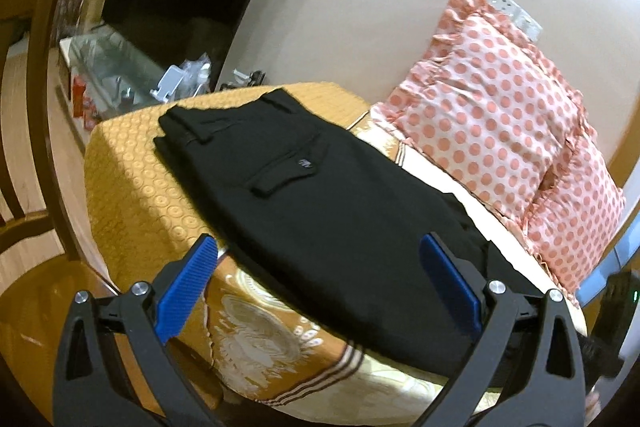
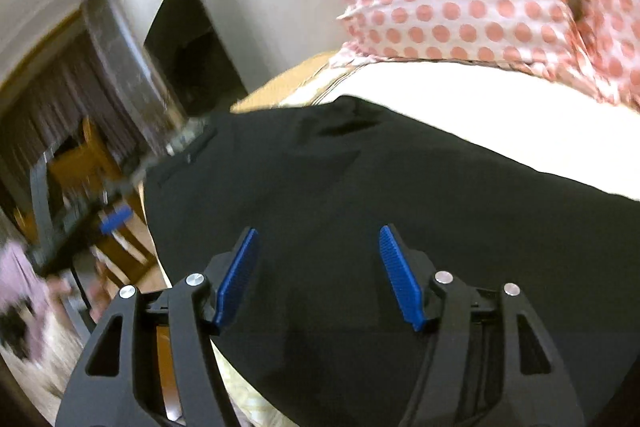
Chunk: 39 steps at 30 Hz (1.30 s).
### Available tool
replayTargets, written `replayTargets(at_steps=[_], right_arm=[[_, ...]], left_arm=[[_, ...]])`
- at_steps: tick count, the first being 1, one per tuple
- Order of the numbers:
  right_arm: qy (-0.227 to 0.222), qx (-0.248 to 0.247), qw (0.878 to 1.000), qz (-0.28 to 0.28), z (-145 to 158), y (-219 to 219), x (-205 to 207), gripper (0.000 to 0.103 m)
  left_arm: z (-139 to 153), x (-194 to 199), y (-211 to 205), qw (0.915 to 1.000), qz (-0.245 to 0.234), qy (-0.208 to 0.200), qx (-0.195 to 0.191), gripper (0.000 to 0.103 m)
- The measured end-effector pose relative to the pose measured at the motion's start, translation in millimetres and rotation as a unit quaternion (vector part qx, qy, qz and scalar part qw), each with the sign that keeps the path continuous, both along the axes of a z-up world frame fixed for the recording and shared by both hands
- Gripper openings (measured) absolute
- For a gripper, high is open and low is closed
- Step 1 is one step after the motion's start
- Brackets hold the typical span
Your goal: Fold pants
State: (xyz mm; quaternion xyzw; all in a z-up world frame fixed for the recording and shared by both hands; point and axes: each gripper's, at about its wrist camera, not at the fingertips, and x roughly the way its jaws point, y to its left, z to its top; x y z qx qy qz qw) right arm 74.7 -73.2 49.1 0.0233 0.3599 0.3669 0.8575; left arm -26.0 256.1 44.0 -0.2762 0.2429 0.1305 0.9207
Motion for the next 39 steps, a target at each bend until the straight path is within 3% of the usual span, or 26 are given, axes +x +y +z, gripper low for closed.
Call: replayTargets(at_steps=[3, 5, 9, 18, 22, 25, 29, 35, 36, 37, 39], right_arm=[[0.021, -0.038, 0.998, 0.036, -18.5, 19.3, -3.1, 0.066], [0.005, -0.052, 0.998, 0.045, -17.4, 24.0, -11.6, 0.078], [-0.010, -0.069, 0.996, 0.051, -17.6, 30.4, -17.5, 0.082], [0.006, -0.040, 0.998, 0.048, -17.6, 22.4, -16.3, 0.082], [0.009, -0.034, 0.998, 0.047, -17.6, 21.2, -15.7, 0.082], [0.011, -0.028, 0.998, 0.046, -17.7, 20.7, -14.9, 0.082], [0.010, -0.021, 0.999, 0.037, -17.5, 17.1, -15.6, 0.082], [0.014, 0.009, 1.000, 0.008, -15.5, -12.2, -20.4, 0.082], [0.013, 0.012, 1.000, 0.002, -14.9, -18.9, -21.3, 0.082], [0.013, 0.016, 1.000, -0.004, -13.9, -26.1, -22.4, 0.082], [0.012, 0.026, 0.999, -0.022, -11.5, -44.7, -25.5, 0.082]], left_arm=[[-4.9, 3.1, 10.3, 0.9997, 0.003, 0.011, -0.020, 0.101], [-8.5, 5.8, 17.3, 0.9991, 0.003, 0.016, -0.040, 0.101], [-13.0, 12.3, 33.5, 0.9968, 0.007, 0.014, -0.079, 0.100], [-12.8, 32.4, 45.2, 0.9949, 0.016, 0.038, -0.092, 0.100], [-16.8, 26.6, 31.7, 0.9861, -0.034, 0.011, -0.162, 0.100], [-18.7, 25.3, 22.8, 0.9839, -0.048, 0.007, -0.172, 0.098], [-21.9, 29.0, 35.9, 0.9814, -0.025, 0.013, -0.190, 0.071], [-24.4, 36.6, 52.5, 0.9843, 0.024, 0.037, -0.171, 0.039], [-24.3, 37.1, 51.6, 0.9852, 0.032, 0.042, -0.163, 0.033], [-23.9, 36.7, 50.3, 0.9868, 0.039, 0.048, -0.150, 0.019], [-20.2, 35.9, 45.3, 0.9908, 0.042, 0.047, -0.120, 0.012]])
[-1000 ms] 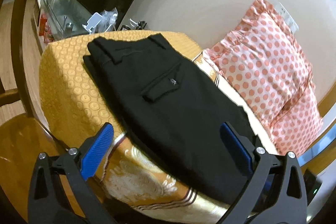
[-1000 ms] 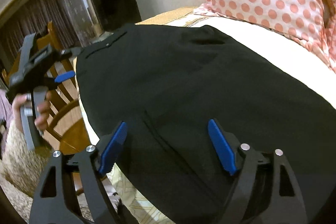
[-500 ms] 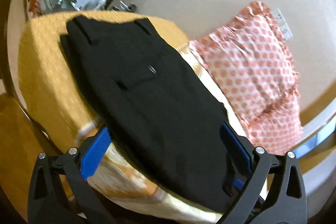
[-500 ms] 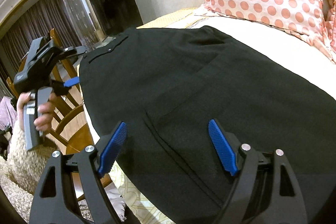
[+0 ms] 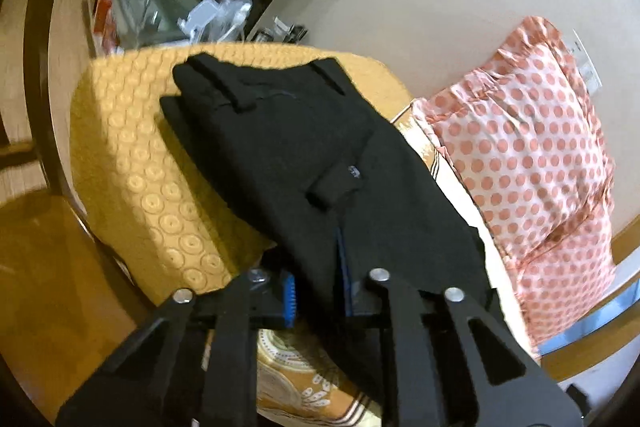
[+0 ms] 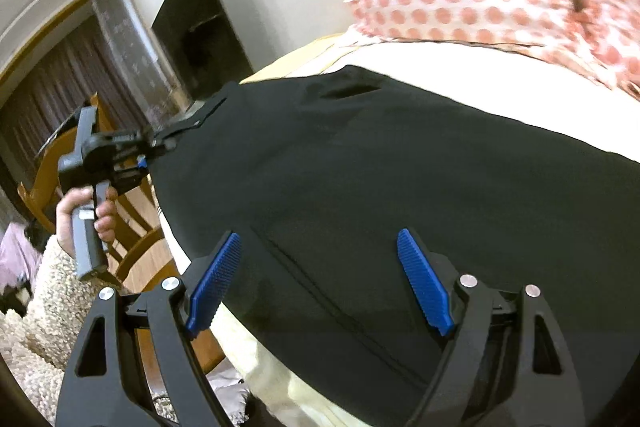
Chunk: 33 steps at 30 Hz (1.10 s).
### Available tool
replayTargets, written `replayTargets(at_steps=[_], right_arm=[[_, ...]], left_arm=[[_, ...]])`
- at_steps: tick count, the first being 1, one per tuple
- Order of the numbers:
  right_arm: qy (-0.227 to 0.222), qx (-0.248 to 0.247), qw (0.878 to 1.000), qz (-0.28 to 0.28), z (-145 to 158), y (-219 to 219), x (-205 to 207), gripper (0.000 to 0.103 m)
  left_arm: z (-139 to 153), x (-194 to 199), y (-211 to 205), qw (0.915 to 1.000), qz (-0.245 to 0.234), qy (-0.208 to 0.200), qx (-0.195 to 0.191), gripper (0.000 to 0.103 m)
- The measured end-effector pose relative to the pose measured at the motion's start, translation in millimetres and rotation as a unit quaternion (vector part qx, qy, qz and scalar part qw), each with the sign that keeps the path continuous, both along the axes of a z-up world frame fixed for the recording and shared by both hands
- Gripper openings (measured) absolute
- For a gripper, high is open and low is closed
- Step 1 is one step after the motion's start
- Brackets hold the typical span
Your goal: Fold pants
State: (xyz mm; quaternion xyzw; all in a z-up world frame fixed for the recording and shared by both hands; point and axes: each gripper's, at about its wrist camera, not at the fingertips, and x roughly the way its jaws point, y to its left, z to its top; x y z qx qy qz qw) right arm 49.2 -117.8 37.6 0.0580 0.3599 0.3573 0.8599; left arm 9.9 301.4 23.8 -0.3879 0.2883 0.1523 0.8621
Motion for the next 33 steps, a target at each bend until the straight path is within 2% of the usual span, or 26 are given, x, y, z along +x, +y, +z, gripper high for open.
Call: replayTargets(at_steps=[3, 6, 7, 9, 12, 15, 18, 19, 20, 21, 22, 24, 25, 26, 27, 28, 29, 31, 33], right_arm=[[-0.003, 0.012, 0.999, -0.031, 3.4, -30.4, -5.1, 0.082], [-0.011, 0.023, 0.997, -0.071, 5.3, -65.6, -11.2, 0.082], [-0.013, 0.026, 0.996, -0.085, 5.5, -77.1, -13.3, 0.082], [-0.013, 0.036, 0.992, -0.119, 4.1, -103.7, -17.5, 0.082], [-0.008, 0.050, 0.984, -0.173, -0.3, -141.8, -23.2, 0.082], [-0.002, 0.072, 0.973, -0.221, -3.0, -176.3, -32.0, 0.082], [-0.003, 0.079, 0.961, -0.264, -6.4, -204.5, -43.4, 0.082], [-0.003, 0.079, 0.959, -0.273, -7.6, -210.8, -45.2, 0.082], [0.000, 0.080, 0.955, -0.286, -9.8, -219.4, -48.4, 0.082], [0.002, 0.082, 0.952, -0.294, -11.8, -225.2, -50.9, 0.082], [0.005, 0.083, 0.950, -0.302, -14.0, -230.5, -52.6, 0.082], [0.012, 0.086, 0.945, -0.314, -18.8, -240.2, -53.9, 0.082], [0.013, 0.086, 0.944, -0.317, -20.6, -242.2, -55.2, 0.082], [0.015, 0.085, 0.943, -0.320, -22.1, -244.6, -55.0, 0.082], [0.015, 0.085, 0.943, -0.322, -23.0, -244.9, -54.9, 0.082], [0.014, 0.088, 0.943, -0.321, -22.7, -245.1, -54.6, 0.082], [0.010, 0.096, 0.946, -0.310, -19.2, -242.2, -52.8, 0.082], [-0.008, 0.100, 0.957, -0.274, -4.9, -229.3, -46.6, 0.082], [-0.037, 0.079, 0.969, -0.232, 15.2, -209.1, -41.8, 0.082]], left_arm=[[17.1, 3.5, -16.3, 0.9981, -0.003, 0.008, 0.061, 0.009], [45.5, 12.2, -39.9, 0.9917, -0.014, 0.007, 0.127, 0.008], [61.9, 17.5, -56.0, 0.9868, -0.024, 0.002, 0.160, 0.008], [84.8, 24.3, -83.7, 0.9787, -0.048, -0.013, 0.199, 0.007], [118.1, 38.8, -151.6, 0.9558, -0.115, -0.045, 0.267, 0.007], [134.7, 44.9, -240.3, 0.9181, -0.218, -0.091, 0.318, 0.007], [125.8, 36.9, -321.8, 0.8700, -0.338, -0.121, 0.338, 0.007], [112.9, 30.9, -356.2, 0.8420, -0.394, -0.122, 0.347, 0.007], [97.7, 26.3, -381.6, 0.8179, -0.436, -0.114, 0.358, 0.007], [84.1, 22.9, -398.6, 0.7989, -0.464, -0.104, 0.369, 0.007], [59.0, 17.9, -422.4, 0.7691, -0.504, -0.079, 0.385, 0.007], [27.8, 12.7, -441.9, 0.7397, -0.530, -0.044, 0.412, 0.008], [14.4, 4.8, -448.5, 0.7205, -0.526, -0.045, 0.449, 0.008], [11.4, -0.3, -450.7, 0.7099, -0.523, -0.051, 0.469, 0.008], [11.2, -2.5, -450.2, 0.7070, -0.520, -0.052, 0.476, 0.008], [12.9, -1.6, -447.4, 0.7132, -0.519, -0.051, 0.468, 0.008], [14.8, 1.3, -443.6, 0.7232, -0.519, -0.050, 0.453, 0.009], [14.6, 3.6, -438.1, 0.7340, -0.517, -0.053, 0.437, 0.013], [13.0, -4.0, -442.0, 0.7341, -0.515, -0.068, 0.437, 0.019]])
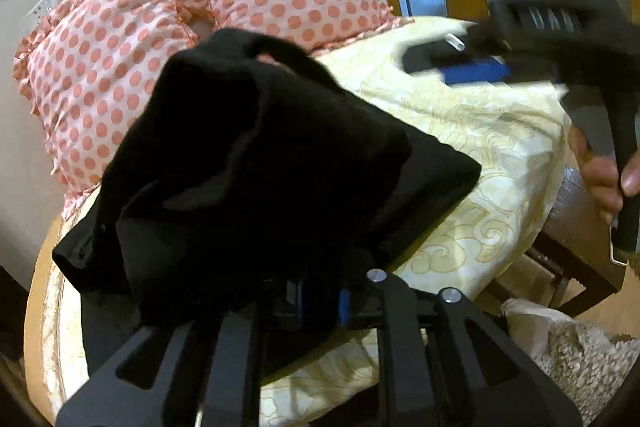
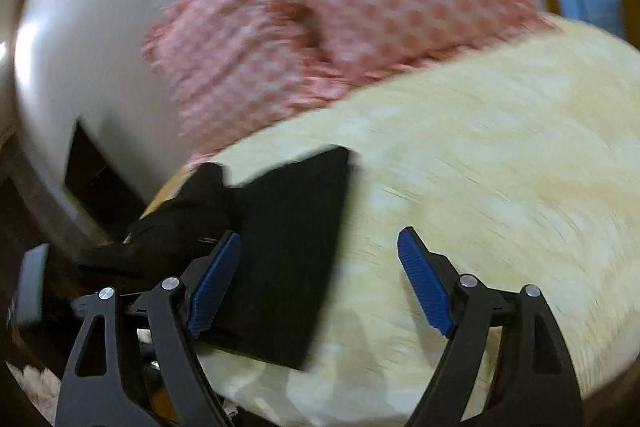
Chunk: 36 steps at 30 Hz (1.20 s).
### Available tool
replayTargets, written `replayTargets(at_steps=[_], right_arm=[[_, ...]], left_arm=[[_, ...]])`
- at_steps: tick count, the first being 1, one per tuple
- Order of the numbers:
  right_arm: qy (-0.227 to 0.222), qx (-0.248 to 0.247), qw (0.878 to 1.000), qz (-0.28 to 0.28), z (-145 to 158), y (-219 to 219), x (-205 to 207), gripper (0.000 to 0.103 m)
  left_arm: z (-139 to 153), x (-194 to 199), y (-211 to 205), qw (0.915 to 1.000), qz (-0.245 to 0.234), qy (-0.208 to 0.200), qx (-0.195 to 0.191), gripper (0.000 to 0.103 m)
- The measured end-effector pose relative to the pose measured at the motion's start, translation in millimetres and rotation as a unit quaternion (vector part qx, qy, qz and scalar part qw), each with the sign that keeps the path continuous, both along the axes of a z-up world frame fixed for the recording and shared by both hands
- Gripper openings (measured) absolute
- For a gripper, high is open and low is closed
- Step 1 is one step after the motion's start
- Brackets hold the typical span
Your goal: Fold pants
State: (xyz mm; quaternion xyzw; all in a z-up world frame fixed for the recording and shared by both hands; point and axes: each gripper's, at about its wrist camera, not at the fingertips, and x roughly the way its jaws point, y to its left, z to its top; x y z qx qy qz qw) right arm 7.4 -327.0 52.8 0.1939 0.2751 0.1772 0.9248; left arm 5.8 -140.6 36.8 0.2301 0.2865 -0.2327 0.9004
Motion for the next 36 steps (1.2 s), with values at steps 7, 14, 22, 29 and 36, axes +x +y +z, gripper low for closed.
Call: replayTargets(at_steps=[7, 14, 22, 29, 36], right_arm=[[-0.076, -0.094, 0.984, 0.130, 48.1, 88.7, 6.3, 0.082], [-0.090, -0.220, 0.945, 0.225, 39.6, 215.0, -1.5, 0.081], [-0.059, -0.321, 0.916, 0.233, 10.3, 269.5, 1.2, 0.081], [-0.019, -0.355, 0.912, 0.204, -15.2, 252.9, 11.6, 0.067], [-0.057, -0.381, 0.905, 0.178, -12.2, 252.8, 5.3, 0.029]], left_arm=[[15.4, -30.7, 47.7, 0.9916, -0.019, -0.001, -0.128, 0.051], [19.6, -19.3, 153.4, 0.9600, 0.149, 0.005, -0.237, 0.067], [0.3, -7.3, 169.4, 0.9547, 0.170, 0.032, -0.243, 0.069], [-11.1, -16.2, 167.0, 0.9624, 0.144, 0.015, -0.230, 0.073], [-14.1, -16.2, 174.9, 0.9592, 0.126, 0.023, -0.252, 0.077]])
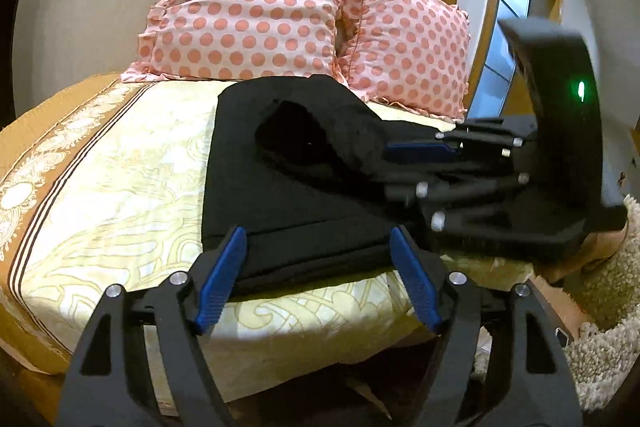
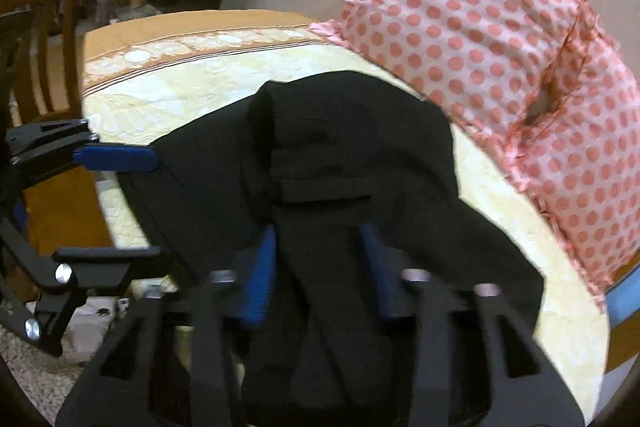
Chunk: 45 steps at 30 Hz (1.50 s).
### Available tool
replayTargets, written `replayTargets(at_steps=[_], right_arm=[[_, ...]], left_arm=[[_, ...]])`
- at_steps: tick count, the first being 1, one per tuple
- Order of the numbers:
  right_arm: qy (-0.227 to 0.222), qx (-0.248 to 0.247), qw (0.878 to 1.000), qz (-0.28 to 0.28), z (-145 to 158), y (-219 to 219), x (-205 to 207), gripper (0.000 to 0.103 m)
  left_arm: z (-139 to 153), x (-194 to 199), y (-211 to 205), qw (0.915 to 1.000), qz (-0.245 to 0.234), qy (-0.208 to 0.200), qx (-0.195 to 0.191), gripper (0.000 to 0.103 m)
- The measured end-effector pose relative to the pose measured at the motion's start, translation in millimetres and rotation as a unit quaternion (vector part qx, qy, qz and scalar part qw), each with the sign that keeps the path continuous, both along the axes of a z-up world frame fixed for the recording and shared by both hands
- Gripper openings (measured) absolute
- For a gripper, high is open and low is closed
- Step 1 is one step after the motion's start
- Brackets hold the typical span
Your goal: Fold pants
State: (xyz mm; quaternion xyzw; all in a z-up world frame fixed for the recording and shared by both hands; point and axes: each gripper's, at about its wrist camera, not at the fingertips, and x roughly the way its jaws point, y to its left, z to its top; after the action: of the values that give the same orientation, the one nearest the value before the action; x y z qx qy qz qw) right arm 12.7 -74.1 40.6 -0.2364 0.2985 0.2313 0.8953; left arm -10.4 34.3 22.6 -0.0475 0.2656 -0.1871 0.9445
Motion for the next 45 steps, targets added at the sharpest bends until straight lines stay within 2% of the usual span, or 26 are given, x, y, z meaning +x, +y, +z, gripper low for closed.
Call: replayTargets(at_steps=[2, 4, 6, 8, 10, 11, 13, 16, 17, 18, 19, 20, 22, 24, 28, 30, 31, 38, 39, 40, 41, 42, 45], right_arm=[[0.001, 0.032, 0.999, -0.027, 11.0, -12.6, 7.1, 0.015], [-0.005, 0.065, 0.996, -0.068, 23.1, -33.3, 17.3, 0.011], [-0.003, 0.128, 0.983, -0.129, 38.5, -73.5, 33.0, 0.010], [0.010, 0.202, 0.956, -0.211, 45.7, -128.4, 46.7, 0.010], [0.044, 0.273, 0.919, -0.282, 35.4, -180.1, 54.6, 0.010], [0.076, 0.318, 0.887, -0.325, 19.8, -214.4, 56.4, 0.006], [0.121, 0.359, 0.852, -0.362, -7.1, -247.0, 54.6, 0.006], [0.166, 0.404, 0.818, -0.375, -31.6, -272.2, 48.6, 0.009], [0.169, 0.418, 0.808, -0.379, -34.1, -279.9, 44.6, 0.017], [0.162, 0.423, 0.805, -0.383, -32.4, -285.5, 41.5, 0.021], [0.149, 0.425, 0.806, -0.385, -29.9, -286.9, 36.9, 0.029], [0.128, 0.422, 0.813, -0.380, -22.8, -286.9, 32.2, 0.037], [0.105, 0.416, 0.831, -0.355, -13.9, -280.9, 23.1, 0.041], [0.102, 0.404, 0.855, -0.309, -5.8, -266.6, 15.5, 0.041], [0.098, 0.360, 0.886, -0.274, -3.2, -242.3, 8.5, 0.050], [0.094, 0.310, 0.906, -0.272, -9.8, -226.7, 5.3, 0.047], [0.106, 0.299, 0.911, -0.264, -13.6, -220.6, 5.7, 0.031], [0.109, 0.270, 0.925, -0.245, -8.4, -214.1, -15.6, 0.029], [0.103, 0.275, 0.922, -0.250, -4.4, -218.5, -14.8, 0.031], [0.100, 0.282, 0.919, -0.257, -1.8, -223.0, -12.5, 0.048], [0.093, 0.297, 0.911, -0.271, 2.5, -232.2, -8.3, 0.077], [0.086, 0.314, 0.906, -0.269, 5.8, -238.3, -4.8, 0.087], [0.094, 0.347, 0.897, -0.258, 10.2, -248.5, 16.9, 0.088]], left_arm=[[-0.4, -0.1, -2.6, 1.0000, -0.002, -0.002, 0.010, 0.081], [-0.3, -1.0, -6.2, 0.9999, -0.004, -0.002, 0.016, 0.084], [-0.3, 0.1, -7.8, 0.9998, -0.006, -0.002, 0.020, 0.086], [-0.7, 0.4, -8.6, 0.9997, -0.008, -0.002, 0.022, 0.087], [-1.3, 0.5, -9.5, 0.9997, -0.011, -0.003, 0.024, 0.088], [-1.2, 0.7, -10.1, 0.9996, -0.012, -0.003, 0.024, 0.088], [-1.5, 1.1, -11.9, 0.9995, -0.014, -0.005, 0.028, 0.090], [-1.9, 3.5, -16.8, 0.9990, -0.018, -0.006, 0.040, 0.093], [-1.8, 3.8, -18.2, 0.9988, -0.019, -0.006, 0.044, 0.094], [-2.0, 4.1, -19.9, 0.9986, -0.019, -0.005, 0.048, 0.095], [-2.3, 3.9, -20.8, 0.9986, -0.019, -0.005, 0.050, 0.095], [-2.1, 4.2, -21.4, 0.9985, -0.018, -0.004, 0.051, 0.095], [-1.2, 4.7, -20.8, 0.9986, -0.019, 0.000, 0.050, 0.095], [0.9, 6.3, -19.8, 0.9988, -0.018, 0.006, 0.046, 0.095], [7.8, 6.8, -19.7, 0.9994, -0.011, 0.008, 0.033, 0.095], [11.1, 7.4, -20.3, 0.9995, -0.013, 0.004, 0.028, 0.095], [12.7, 7.8, -21.0, 0.9996, -0.011, 0.002, 0.026, 0.095], [28.4, 12.5, -27.9, 0.9995, -0.022, -0.019, 0.013, 0.095], [29.1, 14.4, -29.2, 0.9994, -0.024, -0.020, 0.013, 0.095], [29.8, 17.1, -31.1, 0.9994, -0.027, -0.019, 0.013, 0.095], [29.9, 20.7, -33.7, 0.9993, -0.030, -0.018, 0.016, 0.095], [28.8, 24.0, -35.5, 0.9992, -0.031, -0.015, 0.020, 0.095], [16.1, 38.7, -34.4, 0.9990, -0.021, 0.024, 0.030, 0.095]])
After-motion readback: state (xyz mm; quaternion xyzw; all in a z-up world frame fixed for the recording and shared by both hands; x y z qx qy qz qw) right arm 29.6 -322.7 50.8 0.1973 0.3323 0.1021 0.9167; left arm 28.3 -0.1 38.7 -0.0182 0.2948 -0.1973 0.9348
